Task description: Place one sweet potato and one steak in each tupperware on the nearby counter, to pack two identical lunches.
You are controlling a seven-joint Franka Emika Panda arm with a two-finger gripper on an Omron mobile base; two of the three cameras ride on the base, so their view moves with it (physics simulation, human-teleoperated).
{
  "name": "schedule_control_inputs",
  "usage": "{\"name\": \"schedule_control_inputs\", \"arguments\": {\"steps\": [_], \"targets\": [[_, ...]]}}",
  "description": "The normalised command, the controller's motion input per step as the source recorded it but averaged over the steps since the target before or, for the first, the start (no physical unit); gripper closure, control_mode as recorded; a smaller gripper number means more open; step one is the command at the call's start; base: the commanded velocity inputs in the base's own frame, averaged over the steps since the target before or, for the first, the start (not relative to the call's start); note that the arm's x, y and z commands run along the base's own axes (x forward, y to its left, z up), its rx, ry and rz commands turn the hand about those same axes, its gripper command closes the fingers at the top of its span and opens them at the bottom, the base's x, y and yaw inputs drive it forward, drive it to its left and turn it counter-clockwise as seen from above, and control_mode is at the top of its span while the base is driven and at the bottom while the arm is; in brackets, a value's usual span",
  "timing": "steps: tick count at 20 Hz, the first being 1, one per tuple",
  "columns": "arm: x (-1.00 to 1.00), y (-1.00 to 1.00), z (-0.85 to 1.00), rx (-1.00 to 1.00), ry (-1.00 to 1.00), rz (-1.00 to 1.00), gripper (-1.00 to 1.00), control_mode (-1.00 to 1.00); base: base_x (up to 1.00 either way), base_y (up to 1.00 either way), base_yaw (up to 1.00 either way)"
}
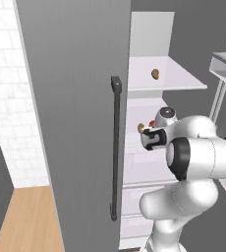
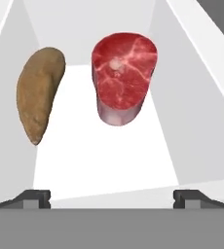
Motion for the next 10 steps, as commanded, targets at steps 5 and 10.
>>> {"name": "schedule_control_inputs", "arguments": {"steps": [5, 10], "targets": [[0.44, -0.18, -0.13, 0.00, 0.00, 0.00, -1.00, -1.00, 0.00, 0.00, 0.00], [0.44, -0.13, -0.16, 0.00, 0.00, 0.00, -1.00, -1.00, 0.00, 0.00, 0.00]]}}
